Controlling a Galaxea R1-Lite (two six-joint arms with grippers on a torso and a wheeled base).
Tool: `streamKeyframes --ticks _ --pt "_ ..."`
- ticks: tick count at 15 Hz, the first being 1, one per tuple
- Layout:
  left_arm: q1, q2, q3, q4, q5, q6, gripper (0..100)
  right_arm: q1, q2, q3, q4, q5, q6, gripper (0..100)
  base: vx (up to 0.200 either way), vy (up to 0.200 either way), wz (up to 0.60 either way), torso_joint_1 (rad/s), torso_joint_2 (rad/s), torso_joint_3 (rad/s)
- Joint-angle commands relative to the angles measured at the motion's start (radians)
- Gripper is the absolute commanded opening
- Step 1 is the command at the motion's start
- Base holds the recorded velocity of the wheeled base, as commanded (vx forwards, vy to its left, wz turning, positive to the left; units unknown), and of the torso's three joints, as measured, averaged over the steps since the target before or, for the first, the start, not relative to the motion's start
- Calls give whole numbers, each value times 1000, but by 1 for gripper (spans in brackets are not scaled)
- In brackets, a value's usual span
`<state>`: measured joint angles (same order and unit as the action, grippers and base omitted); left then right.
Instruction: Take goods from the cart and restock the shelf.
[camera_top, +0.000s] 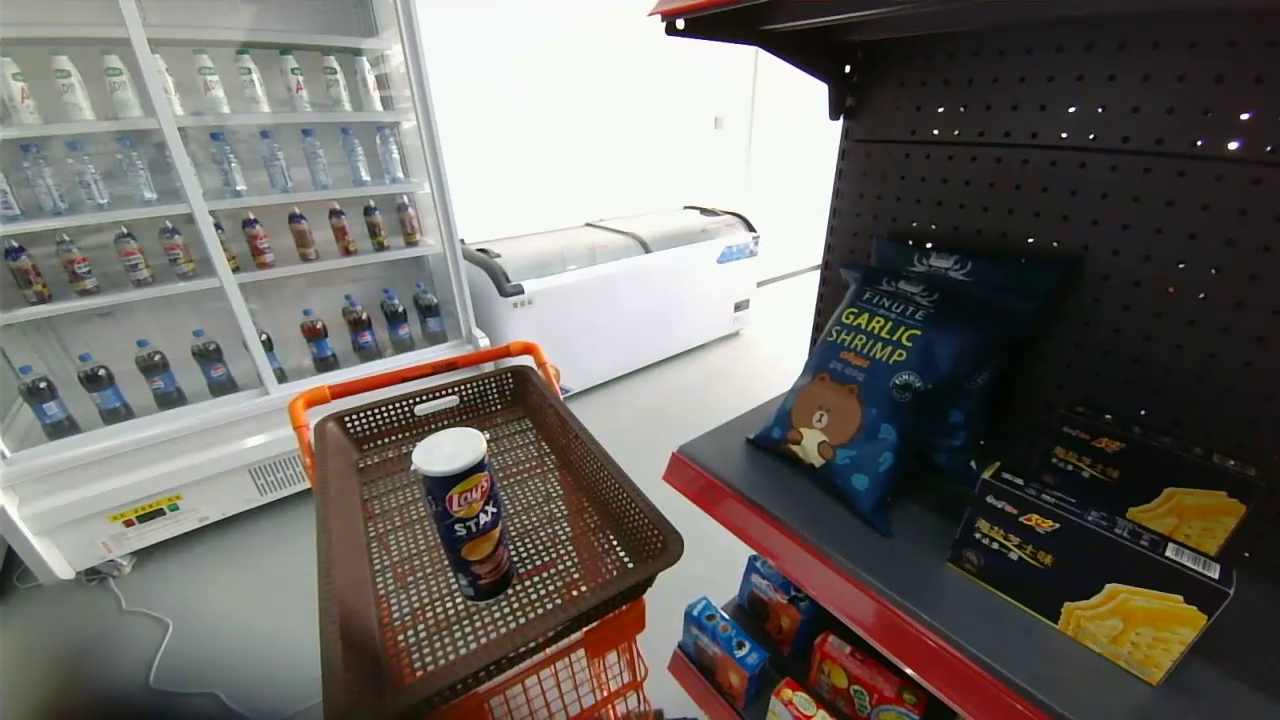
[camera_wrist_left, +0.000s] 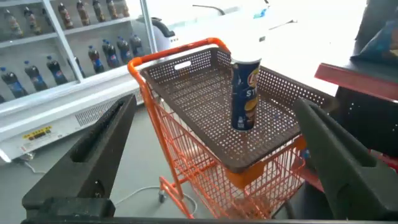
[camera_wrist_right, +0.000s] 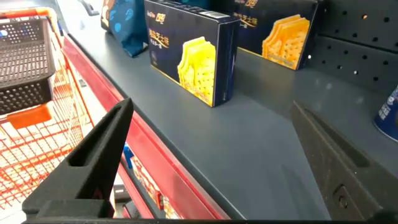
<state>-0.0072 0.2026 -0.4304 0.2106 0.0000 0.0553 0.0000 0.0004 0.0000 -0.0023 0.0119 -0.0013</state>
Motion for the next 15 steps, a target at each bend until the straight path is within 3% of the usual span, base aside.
streamKeyframes --ticks 1,2,6,7,8,9,15 --pt "13 353 -182 58 6 34 100 0 0 0 -1 0 0 100 0 0 0 0 0 0" --pt "10 410 -186 50 5 34 100 0 0 0 -1 0 0 100 0 0 0 0 0 0" --pt "29 764 -194 -165 -11 28 100 0 0 0 -1 0 0 100 0 0 0 0 0 0" --pt "27 811 -191 -172 -49 34 100 0 0 0 1 0 0 100 0 0 0 0 0 0" --pt "27 880 -180 -191 -147 44 100 0 0 0 -1 0 0 100 0 0 0 0 0 0" --pt "26 930 -154 -252 -166 67 100 0 0 0 -1 0 0 100 0 0 0 0 0 0" --pt "24 1311 -33 -804 -172 72 100 0 0 0 -1 0 0 100 0 0 0 0 0 0"
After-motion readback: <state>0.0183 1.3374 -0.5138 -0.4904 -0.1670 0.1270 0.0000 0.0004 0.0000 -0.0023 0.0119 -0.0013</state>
